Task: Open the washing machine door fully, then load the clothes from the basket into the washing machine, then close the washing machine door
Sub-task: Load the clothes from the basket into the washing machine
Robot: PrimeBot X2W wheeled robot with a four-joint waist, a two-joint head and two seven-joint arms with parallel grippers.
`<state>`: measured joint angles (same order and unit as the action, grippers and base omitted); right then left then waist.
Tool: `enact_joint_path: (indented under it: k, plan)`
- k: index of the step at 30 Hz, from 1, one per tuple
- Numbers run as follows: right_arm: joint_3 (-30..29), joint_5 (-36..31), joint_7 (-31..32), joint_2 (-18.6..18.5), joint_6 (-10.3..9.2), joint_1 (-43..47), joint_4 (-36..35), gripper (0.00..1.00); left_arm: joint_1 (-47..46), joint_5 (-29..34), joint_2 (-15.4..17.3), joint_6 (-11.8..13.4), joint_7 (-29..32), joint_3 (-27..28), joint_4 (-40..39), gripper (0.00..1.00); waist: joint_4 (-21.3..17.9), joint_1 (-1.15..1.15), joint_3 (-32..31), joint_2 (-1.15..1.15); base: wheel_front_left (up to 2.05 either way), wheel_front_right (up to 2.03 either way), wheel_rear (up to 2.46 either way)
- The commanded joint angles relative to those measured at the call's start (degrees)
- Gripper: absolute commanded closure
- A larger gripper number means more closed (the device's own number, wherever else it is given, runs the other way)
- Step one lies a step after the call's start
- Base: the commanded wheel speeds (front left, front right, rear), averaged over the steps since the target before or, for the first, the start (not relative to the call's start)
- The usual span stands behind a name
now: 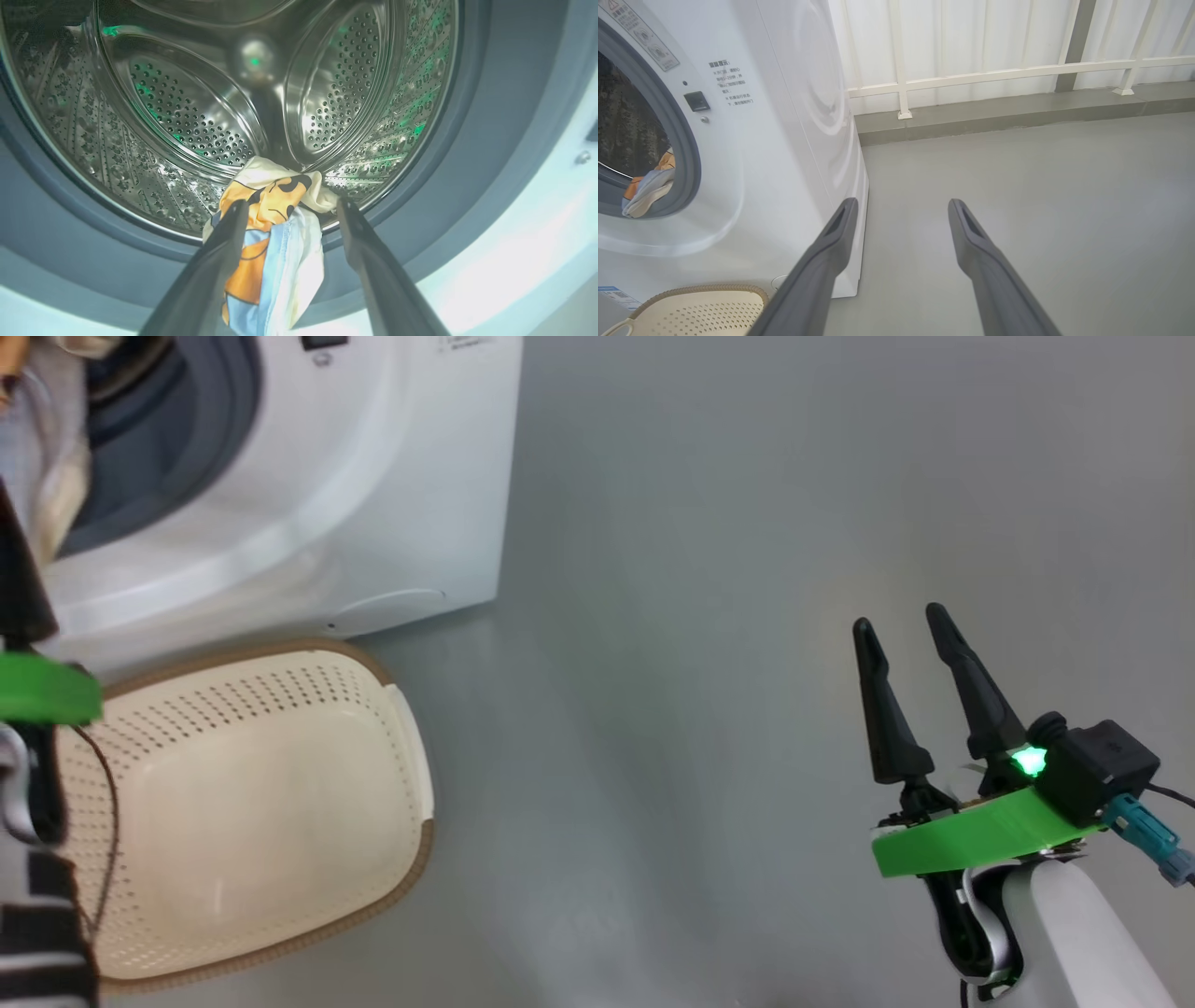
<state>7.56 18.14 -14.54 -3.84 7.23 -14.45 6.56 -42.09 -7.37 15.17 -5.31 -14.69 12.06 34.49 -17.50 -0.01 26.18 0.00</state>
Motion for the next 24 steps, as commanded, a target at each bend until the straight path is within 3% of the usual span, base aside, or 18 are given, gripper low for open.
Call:
enact_joint_path:
  k: [1,18,24]
  plan:
    - [0.8,-0.2,-0.5,-1.0,0.25,1.5,-1.0,0.00,2.4,0.8,1.5,-0.3,-0.3,1.5,-2.5,0.00,2.3,0.01,-2.8,0.00,0.00,0.00,0.00]
    - [-1.2,0.4,-0.5,-6.0,0.25,9.2,1.2,0.00,24.5,2.5,-8.1,-1.7,-0.3,3.5,-11.1,0.00,9.1,0.01,-16.0,0.00,0.00,0.00,0.00]
    - [-1.6,0.8,-0.5,-6.9,0.25,12.2,1.6,0.00,29.8,2.6,-9.4,-1.9,-0.3,3.3,-12.6,0.00,10.5,0.01,-19.7,0.00,0.00,0.00,0.00]
